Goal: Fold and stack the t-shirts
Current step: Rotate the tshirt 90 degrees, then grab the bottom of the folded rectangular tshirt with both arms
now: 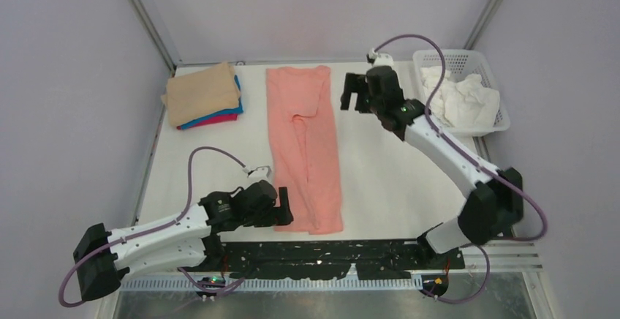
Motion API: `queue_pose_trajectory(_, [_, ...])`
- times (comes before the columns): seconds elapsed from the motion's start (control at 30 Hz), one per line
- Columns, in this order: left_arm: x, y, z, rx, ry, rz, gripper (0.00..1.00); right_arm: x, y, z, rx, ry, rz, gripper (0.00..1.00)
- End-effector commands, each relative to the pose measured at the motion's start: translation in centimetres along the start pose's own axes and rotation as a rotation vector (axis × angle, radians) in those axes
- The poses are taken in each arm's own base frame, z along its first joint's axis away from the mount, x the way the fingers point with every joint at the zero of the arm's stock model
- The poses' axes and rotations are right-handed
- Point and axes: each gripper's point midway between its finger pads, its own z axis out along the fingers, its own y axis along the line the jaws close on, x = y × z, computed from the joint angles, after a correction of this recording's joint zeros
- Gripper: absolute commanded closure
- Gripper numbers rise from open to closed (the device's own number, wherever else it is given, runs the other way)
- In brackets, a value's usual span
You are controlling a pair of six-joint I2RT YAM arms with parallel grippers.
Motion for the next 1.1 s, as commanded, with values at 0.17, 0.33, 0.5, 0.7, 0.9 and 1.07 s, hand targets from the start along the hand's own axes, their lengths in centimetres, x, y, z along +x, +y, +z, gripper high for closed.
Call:
queue_pose_trajectory(0.17, [0.6,3.8,0.9,-0.186,0.008,0.067,0.02,16.6,-2.7,-12.1,0.039,0.139,0.052,0.04])
queue_pose_trajectory(0.33, [1.6,2.8,2.1,-0.177,0.083,0.084,0.14,23.3,-0.2,-15.1,-0.082,0.328,0.003,0.02])
queue_pose_trajectory(0.5, [3.1,3.2,2.8,-0.173,0.142,0.077,0.37,29.2,1.4,-16.8,-0.135,0.483,-0.041,0.06])
queue_pose_trajectory(0.7, [3.9,4.5,2.3,-0.182,0.147,0.051,0.67,33.6,2.2,-18.4,-0.133,0.617,-0.1,0.13])
queue_pose_trajectory(0.9, [4.3,4.8,2.5,-0.171,0.145,0.038,1.0,36.0,4.5,-19.6,-0.242,0.681,-0.092,0.25])
queue_pose_trajectory(1.07, [4.4,4.0,3.2,-0.133,0.153,0.046,1.0,37.5,5.9,-19.7,-0.298,0.719,-0.073,0.35])
